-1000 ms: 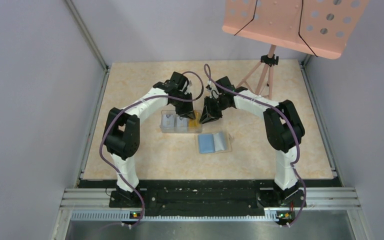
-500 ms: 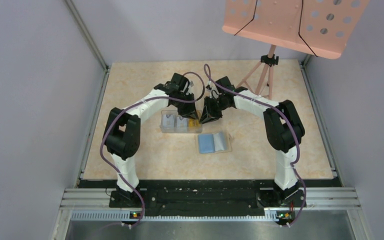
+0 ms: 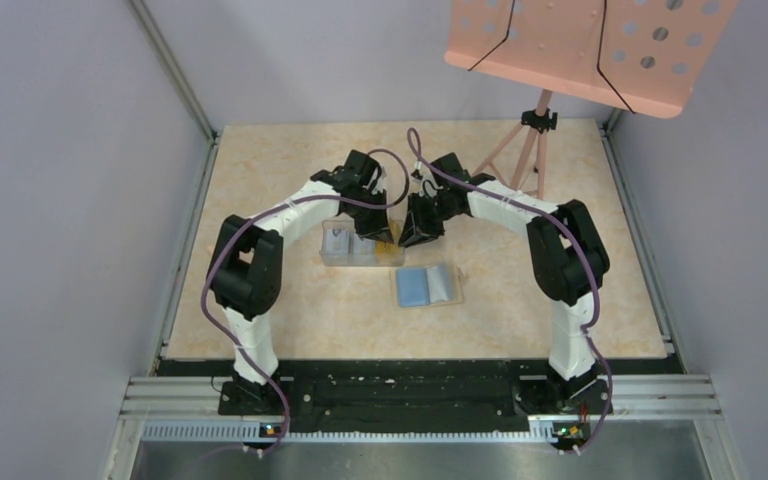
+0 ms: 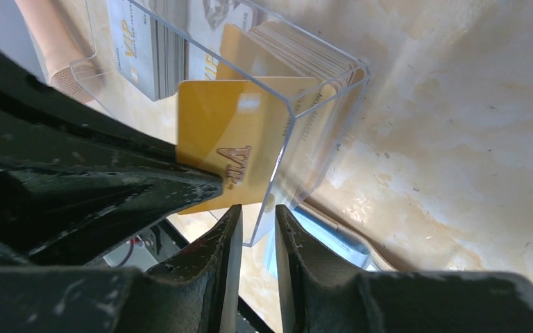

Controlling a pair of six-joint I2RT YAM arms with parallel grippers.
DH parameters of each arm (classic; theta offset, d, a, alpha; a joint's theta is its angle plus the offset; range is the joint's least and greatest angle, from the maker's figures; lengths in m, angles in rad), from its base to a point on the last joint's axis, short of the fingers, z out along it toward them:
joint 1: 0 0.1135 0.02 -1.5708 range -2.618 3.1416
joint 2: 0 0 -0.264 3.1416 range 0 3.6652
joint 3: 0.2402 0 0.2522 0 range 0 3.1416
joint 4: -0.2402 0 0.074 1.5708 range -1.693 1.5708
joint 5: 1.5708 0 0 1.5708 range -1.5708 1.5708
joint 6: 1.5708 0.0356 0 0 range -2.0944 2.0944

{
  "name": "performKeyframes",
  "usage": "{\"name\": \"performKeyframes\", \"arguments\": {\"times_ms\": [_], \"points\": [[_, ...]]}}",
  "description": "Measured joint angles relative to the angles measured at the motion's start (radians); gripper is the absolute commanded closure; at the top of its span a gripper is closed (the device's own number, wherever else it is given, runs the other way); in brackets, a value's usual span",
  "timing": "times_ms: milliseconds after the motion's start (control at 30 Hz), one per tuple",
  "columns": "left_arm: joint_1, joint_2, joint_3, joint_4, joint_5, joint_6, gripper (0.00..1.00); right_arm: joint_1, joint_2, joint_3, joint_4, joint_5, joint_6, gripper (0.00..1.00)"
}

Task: Put the credit cards into the card holder
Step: Pick up the credit card from the storage box.

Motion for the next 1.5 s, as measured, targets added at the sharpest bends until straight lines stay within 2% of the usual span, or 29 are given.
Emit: {"name": "performKeyframes", "arguments": {"times_ms": [133, 267, 367, 533, 767, 833, 1067, 1267, 1500], "points": [[-0.001, -0.055, -0.005, -0.016, -0.031, 0.001, 1.00, -0.001, -0.006, 0.000, 0.000, 0.001, -0.007, 0.56], [0.000, -0.166, -0.027, -0.008, -0.055, 0.003, 1.00, -0.009, -0.068, -0.011, -0.001, 0.000, -0.012, 0.42], [0.004, -0.264, -0.062, 0.022, -0.054, 0.005, 1.00, -0.021, -0.158, -0.050, 0.012, -0.021, -0.012, 0.36], [0.022, -0.422, -0.185, 0.127, 0.032, -0.016, 1.00, -0.074, -0.333, -0.209, 0.140, -0.116, 0.047, 0.33], [0.040, -0.539, -0.401, 0.378, 0.248, -0.148, 1.00, -0.107, -0.454, -0.454, 0.406, -0.312, 0.211, 0.38], [0.041, -0.543, -0.441, 0.455, 0.304, -0.188, 1.00, -0.107, -0.463, -0.504, 0.508, -0.368, 0.274, 0.42], [0.041, -0.544, -0.512, 0.652, 0.422, -0.296, 1.00, -0.107, -0.468, -0.575, 0.820, -0.484, 0.461, 0.54], [0.041, -0.562, -0.537, 0.721, 0.463, -0.339, 1.00, -0.107, -0.468, -0.575, 0.953, -0.521, 0.537, 0.64], [0.041, -0.587, -0.563, 0.764, 0.470, -0.356, 1.00, -0.107, -0.468, -0.575, 1.007, -0.525, 0.574, 0.67]]}}
